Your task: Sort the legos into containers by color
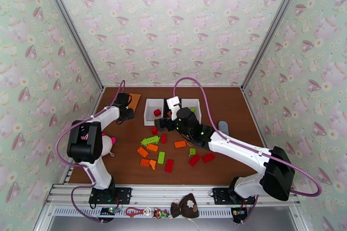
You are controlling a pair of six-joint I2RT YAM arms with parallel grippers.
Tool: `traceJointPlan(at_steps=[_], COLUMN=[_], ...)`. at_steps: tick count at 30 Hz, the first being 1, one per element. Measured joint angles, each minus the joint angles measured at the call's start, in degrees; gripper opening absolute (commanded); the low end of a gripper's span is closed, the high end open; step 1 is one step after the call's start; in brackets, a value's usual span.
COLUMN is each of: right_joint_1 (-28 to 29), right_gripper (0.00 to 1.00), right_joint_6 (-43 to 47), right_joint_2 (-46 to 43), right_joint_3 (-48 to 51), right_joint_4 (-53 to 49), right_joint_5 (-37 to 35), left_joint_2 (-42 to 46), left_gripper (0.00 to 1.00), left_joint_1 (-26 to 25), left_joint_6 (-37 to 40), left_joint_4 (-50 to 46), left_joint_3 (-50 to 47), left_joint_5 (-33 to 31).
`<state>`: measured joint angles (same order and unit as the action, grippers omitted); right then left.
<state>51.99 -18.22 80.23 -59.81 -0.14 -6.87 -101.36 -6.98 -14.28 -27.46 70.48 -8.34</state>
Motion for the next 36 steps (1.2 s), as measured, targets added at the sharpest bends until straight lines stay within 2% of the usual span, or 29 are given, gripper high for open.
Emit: traceJointPlan(at_steps=[7,17,27,36], right_joint_1=[-1.75,-8.96,-15.96,-16.9], right_gripper=[1.0,1.0,1.0,1.0], right_joint_6=[-1.03,-1.6,-3.02,-3.19], right_joint_2=[-4.11,-12.61,-21.94,-25.83], right_joint_3=[3.08,7.87,12.98,14.12], right_joint_4=[0.07,-4.28,-11.39,-14.67], right_joint_5=[-0.35,-1.07,-1.99,-3.23], left_joint_2=[6.36,6.08,-5.46,-20.33], left_gripper=[0.45,0.44,0.44,0.44], left_joint_1=[-8.98,-22.86,-32.37,-34.32], left_joint_6=[1.03,1.25,2.16,3.85], left_joint_4=[3.72,8.55,13.68,11.76], left_joint_3=[0.15,5.77,16.68,31.06], left_joint_5=[0.2,3.08,8.35,10.47])
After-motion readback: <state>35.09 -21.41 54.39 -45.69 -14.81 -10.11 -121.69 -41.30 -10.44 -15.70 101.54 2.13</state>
